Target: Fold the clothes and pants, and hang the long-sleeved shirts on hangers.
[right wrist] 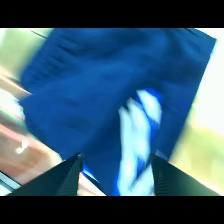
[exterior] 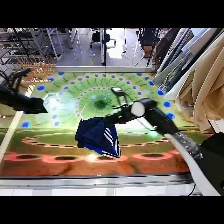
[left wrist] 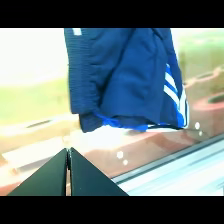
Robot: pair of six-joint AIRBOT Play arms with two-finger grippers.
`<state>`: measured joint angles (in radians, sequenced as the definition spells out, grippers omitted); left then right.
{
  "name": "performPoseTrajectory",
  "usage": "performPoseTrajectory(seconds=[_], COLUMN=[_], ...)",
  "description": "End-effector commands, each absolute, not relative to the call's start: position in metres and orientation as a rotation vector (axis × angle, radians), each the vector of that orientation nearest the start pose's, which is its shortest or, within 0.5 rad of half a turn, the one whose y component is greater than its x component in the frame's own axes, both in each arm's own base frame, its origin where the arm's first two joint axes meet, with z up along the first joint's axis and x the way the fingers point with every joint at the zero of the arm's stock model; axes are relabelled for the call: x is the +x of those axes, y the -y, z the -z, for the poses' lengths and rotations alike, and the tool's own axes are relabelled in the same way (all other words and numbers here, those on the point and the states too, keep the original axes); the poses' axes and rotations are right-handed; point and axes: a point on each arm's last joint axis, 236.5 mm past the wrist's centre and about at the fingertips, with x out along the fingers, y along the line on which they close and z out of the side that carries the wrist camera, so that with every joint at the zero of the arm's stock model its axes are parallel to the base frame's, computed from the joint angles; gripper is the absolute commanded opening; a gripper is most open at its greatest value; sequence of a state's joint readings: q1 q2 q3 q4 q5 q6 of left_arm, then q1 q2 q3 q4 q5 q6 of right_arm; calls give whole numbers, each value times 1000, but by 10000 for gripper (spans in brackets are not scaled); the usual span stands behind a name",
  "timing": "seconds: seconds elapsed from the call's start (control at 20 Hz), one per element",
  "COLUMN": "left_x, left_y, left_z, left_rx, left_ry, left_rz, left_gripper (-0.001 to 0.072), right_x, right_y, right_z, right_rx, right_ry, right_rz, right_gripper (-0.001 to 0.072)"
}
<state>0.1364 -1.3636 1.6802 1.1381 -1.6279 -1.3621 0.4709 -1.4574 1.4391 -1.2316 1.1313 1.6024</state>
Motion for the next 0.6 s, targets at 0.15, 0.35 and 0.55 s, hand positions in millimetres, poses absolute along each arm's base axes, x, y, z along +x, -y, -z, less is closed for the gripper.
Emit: performPoseTrajectory(seconds=[0.15, 0.35, 0.55], left_x=[381, 380, 377], left_y=[48, 49, 49], left_z=[-156, -152, -143], left_rx=[-183, -187, -197], left_ry=[-1216, -1229, -1255], left_rz=[412, 413, 414], left_gripper=[8, 8, 8], right_x=[387, 417, 423], right_y=[-246, -266, -288], right_z=[28, 61, 81], right_rx=[148, 120, 106], right_ry=[-1266, -1217, -1261], right_rz=[-594, -631, -682], right_gripper=[422, 421, 421])
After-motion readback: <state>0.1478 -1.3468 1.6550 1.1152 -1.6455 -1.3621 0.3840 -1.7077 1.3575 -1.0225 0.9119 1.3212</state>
